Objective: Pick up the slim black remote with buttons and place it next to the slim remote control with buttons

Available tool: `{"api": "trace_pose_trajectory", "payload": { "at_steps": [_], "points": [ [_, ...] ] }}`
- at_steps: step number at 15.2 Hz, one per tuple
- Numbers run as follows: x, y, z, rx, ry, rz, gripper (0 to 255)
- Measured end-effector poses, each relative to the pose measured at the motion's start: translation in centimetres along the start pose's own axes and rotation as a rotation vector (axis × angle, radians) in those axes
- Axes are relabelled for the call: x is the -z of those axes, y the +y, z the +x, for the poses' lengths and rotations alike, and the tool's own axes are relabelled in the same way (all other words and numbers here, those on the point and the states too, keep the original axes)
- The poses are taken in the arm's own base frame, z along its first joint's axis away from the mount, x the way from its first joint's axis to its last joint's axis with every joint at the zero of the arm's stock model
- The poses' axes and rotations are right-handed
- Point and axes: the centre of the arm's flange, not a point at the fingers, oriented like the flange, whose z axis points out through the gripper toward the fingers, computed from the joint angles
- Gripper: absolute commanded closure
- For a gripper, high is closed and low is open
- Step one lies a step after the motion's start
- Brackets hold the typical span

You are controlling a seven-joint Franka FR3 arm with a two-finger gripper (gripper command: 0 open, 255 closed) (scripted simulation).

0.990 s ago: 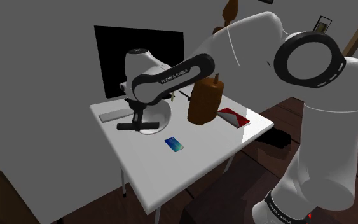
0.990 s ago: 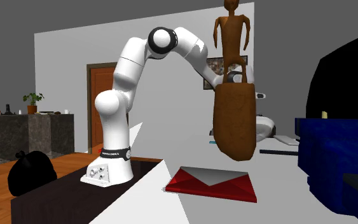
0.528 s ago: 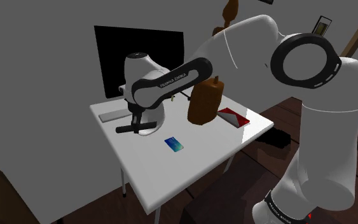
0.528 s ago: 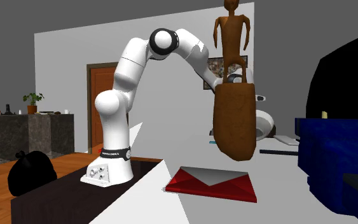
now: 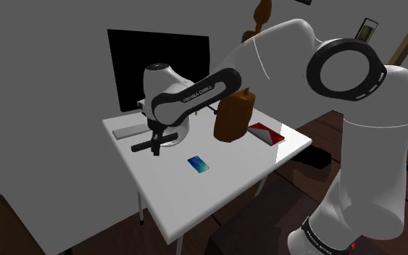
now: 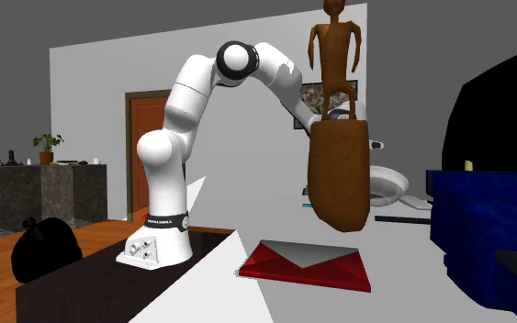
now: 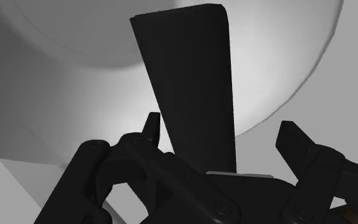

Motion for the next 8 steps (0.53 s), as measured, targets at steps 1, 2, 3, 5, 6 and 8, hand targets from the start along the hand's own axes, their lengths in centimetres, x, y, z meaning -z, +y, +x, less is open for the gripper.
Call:
{"api": "trace_pose_trajectory", "payload": {
  "at_steps": [1, 2, 3, 5, 6, 8],
  "points": [
    [0.0, -0.1, 0.0, 0.000, -0.001, 0.000, 0],
    [0.8, -0.1, 0.0, 0.000, -0.001, 0.001, 0],
    [1.7, -0.3, 0.0, 0.000, -0.001, 0.001, 0],
    [4.0, -0.2, 0.0, 0.000, -0.001, 0.000, 0],
    [4.6, -0.1, 0.0, 0.000, -0.001, 0.000, 0],
    [5.0, -0.1, 0.0, 0.000, -0.001, 0.000, 0]
  ]
}}
